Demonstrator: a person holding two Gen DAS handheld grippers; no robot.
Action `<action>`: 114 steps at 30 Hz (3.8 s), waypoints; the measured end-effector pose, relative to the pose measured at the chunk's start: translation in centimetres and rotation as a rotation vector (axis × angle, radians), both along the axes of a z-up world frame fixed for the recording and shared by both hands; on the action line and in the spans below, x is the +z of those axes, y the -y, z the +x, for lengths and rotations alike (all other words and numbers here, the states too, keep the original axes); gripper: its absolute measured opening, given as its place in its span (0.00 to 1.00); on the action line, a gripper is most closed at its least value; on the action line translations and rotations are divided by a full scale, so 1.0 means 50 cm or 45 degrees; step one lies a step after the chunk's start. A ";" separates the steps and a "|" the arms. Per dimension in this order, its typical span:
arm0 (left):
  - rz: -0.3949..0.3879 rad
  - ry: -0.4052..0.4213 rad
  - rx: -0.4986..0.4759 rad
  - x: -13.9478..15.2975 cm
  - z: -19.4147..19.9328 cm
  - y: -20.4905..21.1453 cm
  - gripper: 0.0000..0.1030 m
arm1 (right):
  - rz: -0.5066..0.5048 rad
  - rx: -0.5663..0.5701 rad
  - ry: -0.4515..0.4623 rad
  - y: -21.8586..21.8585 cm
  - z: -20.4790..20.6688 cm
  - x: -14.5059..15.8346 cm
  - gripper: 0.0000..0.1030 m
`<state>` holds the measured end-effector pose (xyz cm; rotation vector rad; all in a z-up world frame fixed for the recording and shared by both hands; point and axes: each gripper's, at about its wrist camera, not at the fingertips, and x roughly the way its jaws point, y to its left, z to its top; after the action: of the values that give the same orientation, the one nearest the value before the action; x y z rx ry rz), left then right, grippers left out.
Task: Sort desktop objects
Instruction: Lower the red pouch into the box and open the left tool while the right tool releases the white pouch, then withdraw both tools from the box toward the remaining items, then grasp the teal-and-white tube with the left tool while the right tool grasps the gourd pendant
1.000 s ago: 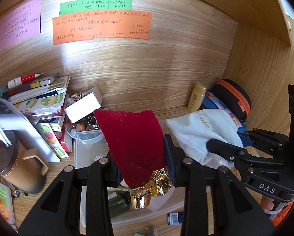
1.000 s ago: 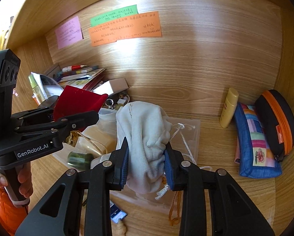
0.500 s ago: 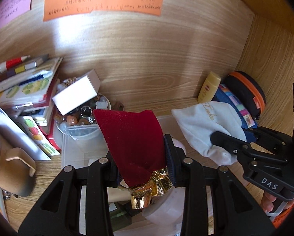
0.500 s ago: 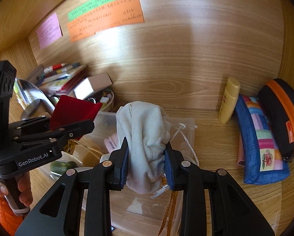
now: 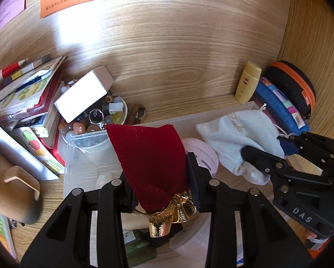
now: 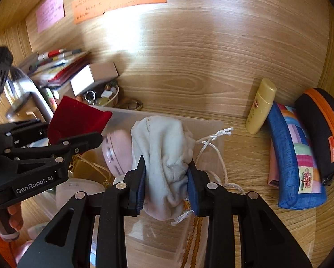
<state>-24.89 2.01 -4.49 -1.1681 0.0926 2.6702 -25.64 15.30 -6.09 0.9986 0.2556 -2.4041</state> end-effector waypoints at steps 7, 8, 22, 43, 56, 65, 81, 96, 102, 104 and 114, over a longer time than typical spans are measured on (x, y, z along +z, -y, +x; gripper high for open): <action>-0.045 -0.022 -0.005 -0.004 -0.001 -0.010 0.50 | 0.086 0.007 -0.047 0.014 0.007 -0.009 0.31; -0.050 -0.025 -0.008 -0.004 -0.001 -0.011 0.52 | 0.093 0.005 -0.054 0.015 0.007 -0.009 0.32; -0.089 -0.081 0.036 0.004 0.012 -0.003 0.71 | 0.074 -0.012 -0.116 0.003 0.017 0.009 0.54; 0.023 -0.084 0.020 0.042 0.037 0.033 0.92 | 0.101 -0.067 -0.248 -0.042 0.061 0.082 0.81; 0.004 -0.146 0.020 0.081 0.131 0.037 0.96 | 0.118 -0.124 -0.301 -0.121 0.133 0.101 0.85; -0.044 -0.121 0.023 0.050 0.178 0.052 0.96 | 0.111 -0.151 -0.223 -0.161 0.166 0.056 0.85; -0.083 -0.002 0.026 -0.023 0.239 0.104 0.96 | 0.180 -0.203 -0.081 -0.211 0.179 -0.035 0.85; -0.102 0.119 0.041 -0.102 0.280 0.149 0.96 | 0.192 -0.170 0.032 -0.216 0.141 -0.083 0.66; -0.108 0.143 0.022 -0.118 0.287 0.148 0.96 | 0.180 -0.099 0.100 -0.199 0.118 -0.099 0.49; -0.101 0.145 0.019 -0.119 0.287 0.151 0.97 | 0.183 -0.081 0.102 -0.193 0.114 -0.102 0.46; -0.115 0.157 0.016 -0.132 0.279 0.155 0.97 | 0.201 -0.014 0.094 -0.168 0.097 -0.103 0.34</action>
<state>-10.92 -5.75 -11.07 -1.3624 0.1879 2.6217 -20.79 23.70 -11.23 1.1593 0.4189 -2.3806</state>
